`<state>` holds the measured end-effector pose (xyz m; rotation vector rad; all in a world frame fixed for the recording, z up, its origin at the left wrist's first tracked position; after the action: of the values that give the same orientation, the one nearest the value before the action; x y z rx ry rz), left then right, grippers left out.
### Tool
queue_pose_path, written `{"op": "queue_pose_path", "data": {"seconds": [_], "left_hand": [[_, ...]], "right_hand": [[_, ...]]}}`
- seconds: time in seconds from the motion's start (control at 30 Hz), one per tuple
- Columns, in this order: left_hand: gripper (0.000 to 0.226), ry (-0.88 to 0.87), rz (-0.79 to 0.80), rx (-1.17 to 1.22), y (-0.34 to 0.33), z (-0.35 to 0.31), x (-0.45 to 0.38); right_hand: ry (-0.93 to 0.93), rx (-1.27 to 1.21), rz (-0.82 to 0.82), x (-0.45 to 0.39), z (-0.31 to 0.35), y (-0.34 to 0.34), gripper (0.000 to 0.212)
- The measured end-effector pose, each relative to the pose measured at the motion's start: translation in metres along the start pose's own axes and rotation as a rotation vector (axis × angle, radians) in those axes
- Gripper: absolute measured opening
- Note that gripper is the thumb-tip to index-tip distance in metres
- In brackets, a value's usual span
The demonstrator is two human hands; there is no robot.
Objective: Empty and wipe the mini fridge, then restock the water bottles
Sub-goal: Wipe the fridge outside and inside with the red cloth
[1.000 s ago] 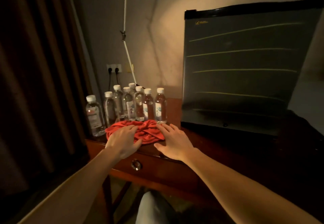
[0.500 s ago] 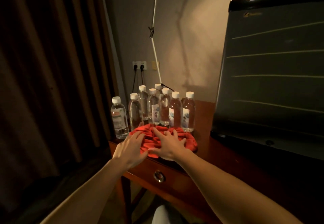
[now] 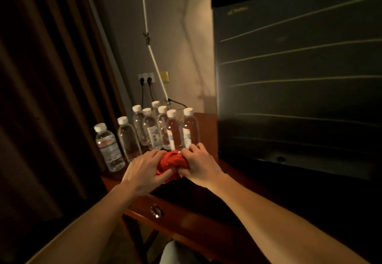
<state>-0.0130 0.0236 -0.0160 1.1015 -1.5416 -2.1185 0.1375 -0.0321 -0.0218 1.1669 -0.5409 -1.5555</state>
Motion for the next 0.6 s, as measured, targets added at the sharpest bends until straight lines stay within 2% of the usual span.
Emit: {"op": "queue_pose_path", "data": {"seconds": [0.17,0.37,0.47,0.53,0.6], "left_hand": [[0.070,-0.060,-0.082,0.088,0.031,-0.069,-0.030],[0.052,-0.082,-0.128,0.354,0.041,-0.158,-0.076],[0.041,-0.065,-0.144,0.633,0.042,-0.186,-0.099],[0.035,-0.045,-0.191,0.736,0.046,-0.199,-0.108],[0.031,-0.015,-0.250,0.796,0.056,-0.207,-0.111]], "right_hand": [[-0.055,0.029,-0.220,0.051,-0.033,0.086,0.035],[-0.108,0.134,-0.435,0.098,-0.068,0.165,0.050],[-0.114,0.200,-0.485,0.115,-0.080,0.191,0.043],[-0.111,0.187,-0.478,0.124,-0.085,0.201,0.041],[-0.099,0.171,-0.466,0.132,-0.085,0.206,0.047]]}}
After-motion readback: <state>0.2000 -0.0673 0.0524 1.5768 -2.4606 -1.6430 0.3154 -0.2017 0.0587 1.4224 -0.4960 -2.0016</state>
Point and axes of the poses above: each hand's wrist, its own x-axis away from the middle knuckle, its own y-axis out of the back of the hand, z = x × y, the point moved 6 cm from there along -x, towards the middle knuckle, and after that the axes turned 9 degrees about -x, right-handed, at the moved point
